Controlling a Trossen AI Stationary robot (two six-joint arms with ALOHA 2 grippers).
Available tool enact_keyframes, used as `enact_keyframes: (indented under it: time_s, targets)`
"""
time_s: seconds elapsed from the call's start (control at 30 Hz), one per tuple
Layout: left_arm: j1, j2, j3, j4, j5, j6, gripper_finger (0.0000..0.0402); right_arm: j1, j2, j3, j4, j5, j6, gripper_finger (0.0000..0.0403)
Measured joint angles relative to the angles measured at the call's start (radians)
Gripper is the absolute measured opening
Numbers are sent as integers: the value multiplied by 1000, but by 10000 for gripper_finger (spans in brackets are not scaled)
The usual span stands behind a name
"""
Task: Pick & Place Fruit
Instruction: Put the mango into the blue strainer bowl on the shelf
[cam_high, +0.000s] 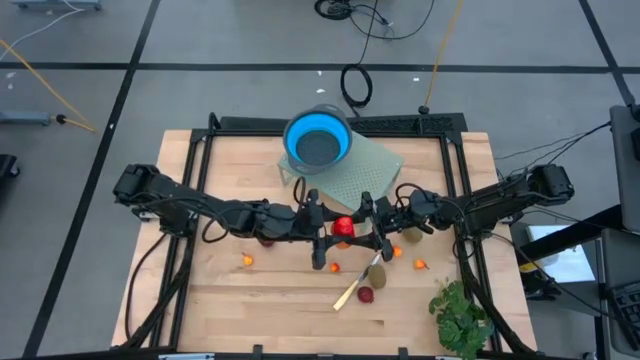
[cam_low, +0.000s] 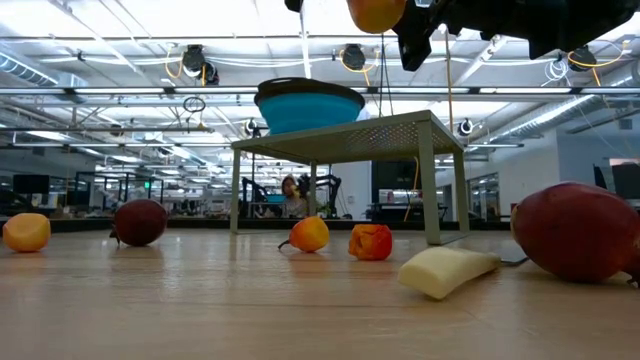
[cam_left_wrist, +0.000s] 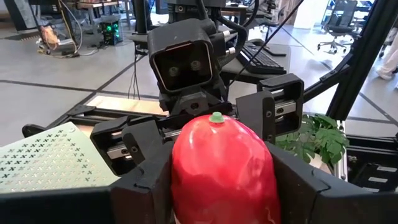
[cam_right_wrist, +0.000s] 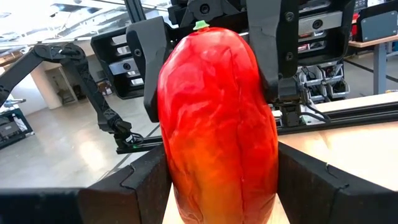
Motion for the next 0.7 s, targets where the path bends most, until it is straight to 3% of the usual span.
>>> enact_keyframes:
  time_s: [0.2, 0.4, 0.7]
  targets:
    - [0, 1, 0, -1, 1, 3, 193, 0, -1, 0, -15, -1, 3, 241]
    - [0, -2, 0, -27, 5, 7, 193, -1, -1, 0, -29, 0, 46, 269]
    - [-12, -43, 0, -121, -2, -9, 192, 0, -1, 2, -155, -26, 89, 294]
